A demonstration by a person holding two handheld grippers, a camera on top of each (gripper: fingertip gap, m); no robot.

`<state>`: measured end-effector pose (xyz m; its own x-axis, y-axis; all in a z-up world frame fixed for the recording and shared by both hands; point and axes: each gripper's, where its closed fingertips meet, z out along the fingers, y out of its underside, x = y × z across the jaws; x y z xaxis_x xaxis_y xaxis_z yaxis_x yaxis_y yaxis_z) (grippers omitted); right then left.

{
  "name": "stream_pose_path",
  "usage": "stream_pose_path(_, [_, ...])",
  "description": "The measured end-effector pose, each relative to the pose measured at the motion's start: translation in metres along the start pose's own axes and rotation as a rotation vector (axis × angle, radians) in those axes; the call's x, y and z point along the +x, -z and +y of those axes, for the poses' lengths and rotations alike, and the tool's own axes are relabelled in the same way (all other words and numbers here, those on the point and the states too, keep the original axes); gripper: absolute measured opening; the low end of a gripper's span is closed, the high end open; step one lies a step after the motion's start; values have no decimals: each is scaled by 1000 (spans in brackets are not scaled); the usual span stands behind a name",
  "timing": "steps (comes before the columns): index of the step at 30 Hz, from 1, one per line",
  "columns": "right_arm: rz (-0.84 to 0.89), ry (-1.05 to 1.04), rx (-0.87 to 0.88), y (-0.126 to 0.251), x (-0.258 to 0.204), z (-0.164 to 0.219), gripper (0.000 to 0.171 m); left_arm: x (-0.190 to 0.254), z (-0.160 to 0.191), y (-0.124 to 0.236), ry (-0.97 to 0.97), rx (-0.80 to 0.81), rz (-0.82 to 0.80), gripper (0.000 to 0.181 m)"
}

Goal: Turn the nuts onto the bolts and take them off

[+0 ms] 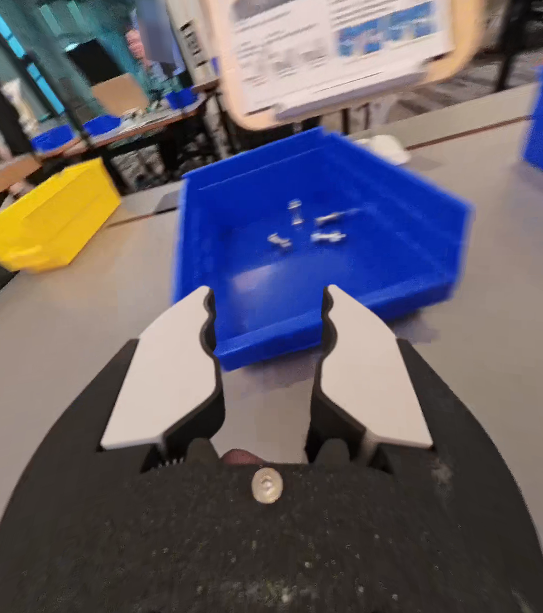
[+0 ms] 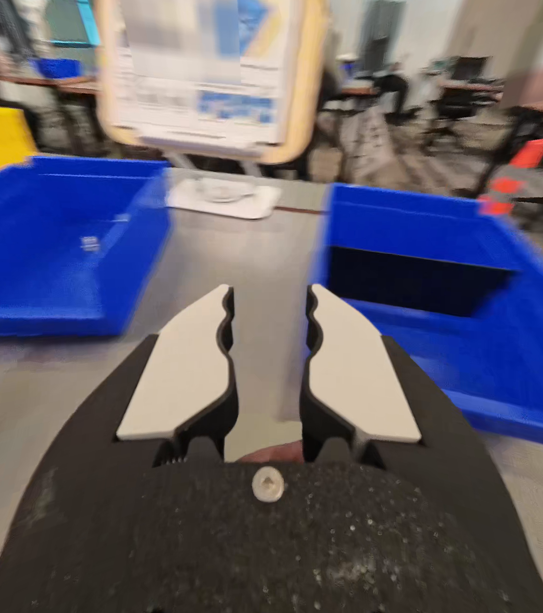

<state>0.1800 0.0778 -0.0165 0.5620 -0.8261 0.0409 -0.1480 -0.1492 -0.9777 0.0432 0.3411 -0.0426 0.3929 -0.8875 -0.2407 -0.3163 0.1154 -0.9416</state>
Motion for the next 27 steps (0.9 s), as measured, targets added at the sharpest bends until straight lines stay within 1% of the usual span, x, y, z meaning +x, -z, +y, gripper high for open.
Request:
stream_pose_path(2, [-133,3,-58,-21,-76,14,42,-39,20,-7,86,-45,-68,61])
stream_pose_path(3, [-163,9,-85,-31,-104,20,42,-53,29,-10,134,-61,-94,59])
stream_pose_path(5, [-169,30,-116,-52,-138,29,41,-69,45,-20,220,-92,-99,55])
stream_pose_path(8, [-121,0,-165,-79,-152,38,41,-66,52,-41,272,-135,-41,54])
stream_pose_path(10, [-129,-26,-185,-91,-158,41,41,-68,48,-54,232,-122,-47,51])
stream_pose_path(11, [-130,-25,-201,-97,-161,43,39,-69,48,-60,213,-132,-52,46])
stream_pose_path(12, [-127,-20,-215,-102,-164,46,33,-67,48,-64,211,-144,-36,39])
stream_pose_path(14, [-98,-20,-229,-111,-164,47,5,-61,44,-68,253,-145,38,5])
stream_pose_path(15, [-87,-26,-228,-114,-164,47,4,-62,45,-70,254,-153,27,4])
stream_pose_path(18, [-76,-77,-225,-120,-169,43,3,-66,45,-73,176,-169,-15,4])
stream_pose_path(21, [-50,-90,-177,-121,-182,29,3,-79,45,-75,222,-167,7,4])
stream_pose_path(23, [-78,-117,-152,-125,-201,20,3,-98,44,-75,247,-164,19,4])
stream_pose_path(27, [-110,-145,-131,-137,-253,13,3,-151,45,-81,218,-139,29,3])
